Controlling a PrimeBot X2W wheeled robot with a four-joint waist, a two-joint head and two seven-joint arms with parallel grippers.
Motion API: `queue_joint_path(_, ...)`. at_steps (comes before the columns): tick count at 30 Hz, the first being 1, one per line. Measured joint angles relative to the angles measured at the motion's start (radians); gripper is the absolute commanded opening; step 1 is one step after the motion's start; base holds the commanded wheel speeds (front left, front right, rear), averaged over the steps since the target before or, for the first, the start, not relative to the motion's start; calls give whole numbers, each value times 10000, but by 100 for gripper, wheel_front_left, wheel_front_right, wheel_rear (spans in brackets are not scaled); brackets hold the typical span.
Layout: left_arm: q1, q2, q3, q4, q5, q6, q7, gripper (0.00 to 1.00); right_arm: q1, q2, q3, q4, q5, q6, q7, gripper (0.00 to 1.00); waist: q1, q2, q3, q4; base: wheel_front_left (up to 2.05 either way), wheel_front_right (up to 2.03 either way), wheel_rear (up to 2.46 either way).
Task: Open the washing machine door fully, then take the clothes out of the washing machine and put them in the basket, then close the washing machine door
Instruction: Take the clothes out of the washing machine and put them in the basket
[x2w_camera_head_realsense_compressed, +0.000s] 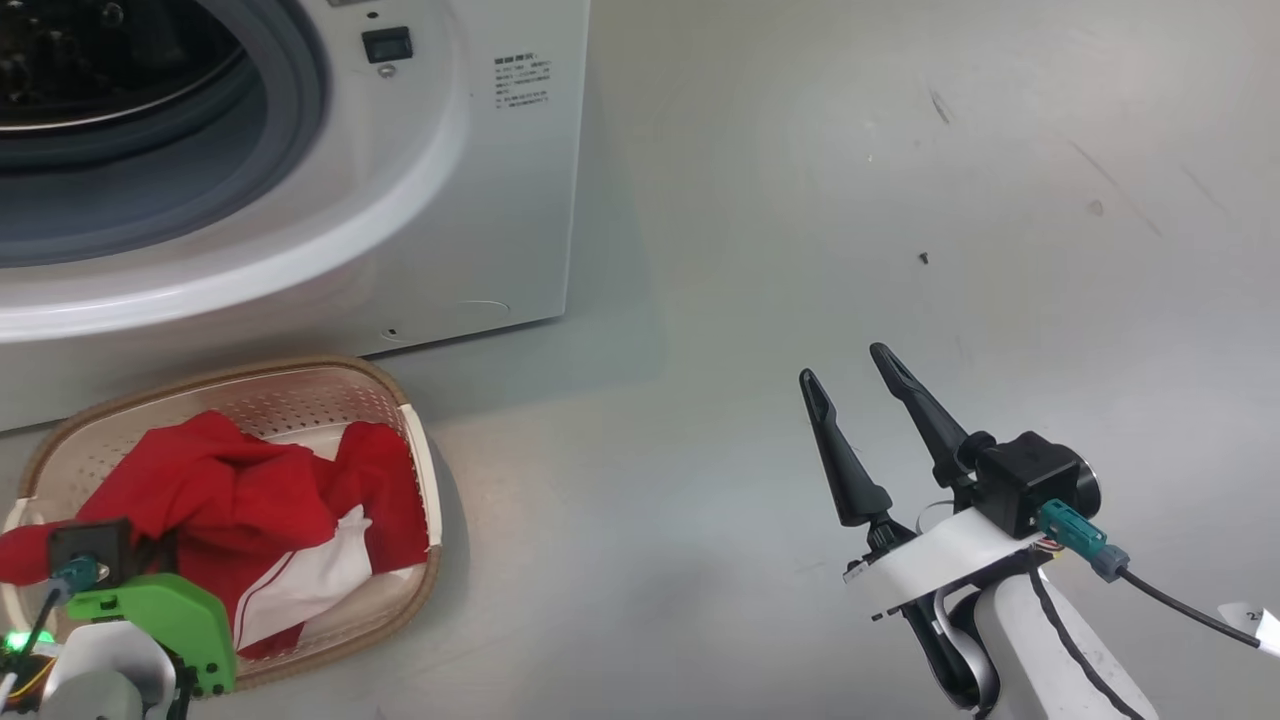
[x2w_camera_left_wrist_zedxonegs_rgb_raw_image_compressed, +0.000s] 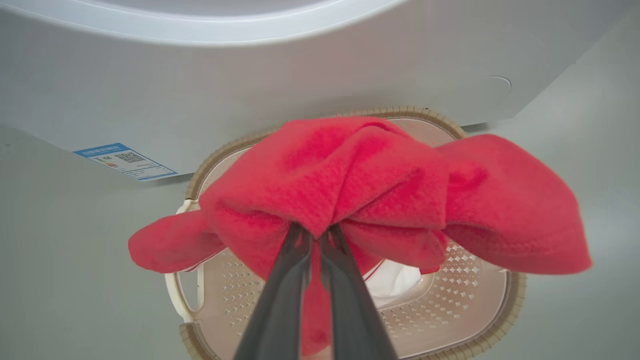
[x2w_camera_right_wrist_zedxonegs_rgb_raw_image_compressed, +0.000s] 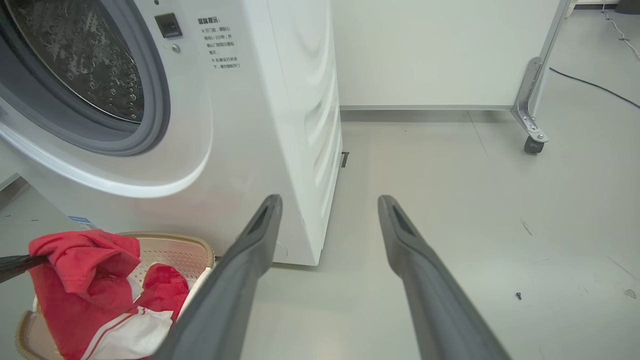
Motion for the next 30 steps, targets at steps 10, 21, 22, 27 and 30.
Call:
queue_joint_path(10,-668,403,113,619,17,176,387,0,-238,13,184,-270,209,21,0,100,0,0,836,-811,0,0,0)
queue_joint_path(21,-1333,765,113,1264,111,265,821,0,-547,48,537,-648,499,15,0,100,0,0,1767,-1553,0,0,0)
queue_joint_path(22,-1341,767,119,1325,111,267,832,0,-569,56,537,-652,499,8,0,100,0,0,1833,-1620,0,0,0)
queue_joint_path(27,-1505,729,368,1789,-38,439,934,0,-618,56,485,-662,499,-86,0,100,0,0,2100,-1875,0,0,0)
queue_joint_path(30,-1554,727,430,1987,-92,472,1009,0,-619,59,477,-694,493,-134,0,100,0,0,2225,-1944,0,0,0)
